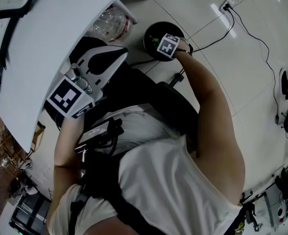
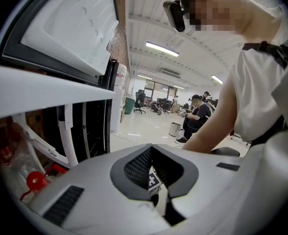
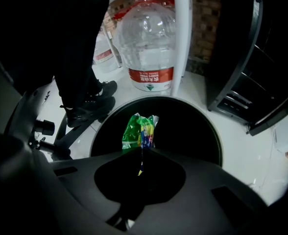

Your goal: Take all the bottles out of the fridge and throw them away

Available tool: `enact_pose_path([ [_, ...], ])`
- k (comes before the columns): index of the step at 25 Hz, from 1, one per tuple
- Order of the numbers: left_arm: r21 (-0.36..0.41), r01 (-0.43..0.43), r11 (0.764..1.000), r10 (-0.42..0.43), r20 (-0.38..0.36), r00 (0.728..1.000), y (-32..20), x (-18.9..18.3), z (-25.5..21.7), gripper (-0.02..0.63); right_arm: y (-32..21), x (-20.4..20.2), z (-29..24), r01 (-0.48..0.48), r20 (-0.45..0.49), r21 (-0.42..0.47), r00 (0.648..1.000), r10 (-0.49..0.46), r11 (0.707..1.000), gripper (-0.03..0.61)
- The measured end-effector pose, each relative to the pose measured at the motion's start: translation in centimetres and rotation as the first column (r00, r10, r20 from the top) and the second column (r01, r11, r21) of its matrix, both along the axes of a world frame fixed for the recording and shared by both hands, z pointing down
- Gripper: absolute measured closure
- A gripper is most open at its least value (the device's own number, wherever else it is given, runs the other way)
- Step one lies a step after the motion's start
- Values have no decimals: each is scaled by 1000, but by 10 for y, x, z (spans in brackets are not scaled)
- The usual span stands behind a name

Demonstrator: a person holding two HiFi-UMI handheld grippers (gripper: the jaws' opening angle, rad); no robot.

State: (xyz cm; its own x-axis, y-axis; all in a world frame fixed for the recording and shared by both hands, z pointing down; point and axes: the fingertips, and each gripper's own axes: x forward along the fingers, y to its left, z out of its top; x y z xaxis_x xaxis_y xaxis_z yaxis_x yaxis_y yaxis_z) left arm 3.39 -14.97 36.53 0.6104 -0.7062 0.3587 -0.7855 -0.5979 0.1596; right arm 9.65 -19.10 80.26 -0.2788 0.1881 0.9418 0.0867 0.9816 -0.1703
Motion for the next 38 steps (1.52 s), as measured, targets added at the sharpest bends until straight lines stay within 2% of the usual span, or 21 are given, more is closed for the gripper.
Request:
enact_pose_path([
  [7,-24,-11,1000,11,-5,1000,-4,0,8,601,-6,7,21,-28,-55,22,998,29,999,550],
  [10,-36,-39,999,39,15,999,-6,8,14,601,-11,13,24,-50,-60,22,997,52,998,465],
  [11,-39,-46,998,47,20,999,-7,11,15,601,-12,16,23,-64,-59,19,996,65,998,459],
  [23,-49,-76,996,77,11,997,-17,32,17,601,-14,22,13,-94,-9,-4,996,94,996,459],
  [26,-35,-76,997,76,8,997,-21,36,13,601,-16,29,5,-118,-17,-13,993,118,993,473],
  [29,-19,-78,997,78,-6,997,-22,39,8,601,-26,36,-7,-163,-9,13,987,163,987,569],
  [33,-1,-86,996,86,-7,996,-20,43,2,601,-34,23,-37,-189,104,-4,977,189,982,578],
  [35,10,-88,996,88,-7,996,-19,43,-2,601,-44,16,-65,-232,191,-15,954,231,973,578],
  [37,26,-86,996,86,-10,996,-18,41,-8,601,-50,-2,-108,-263,354,-83,894,275,961,578],
  [38,34,-84,996,84,-12,996,-17,40,-11,601,-52,-12,-137,-261,450,-127,845,290,957,578],
])
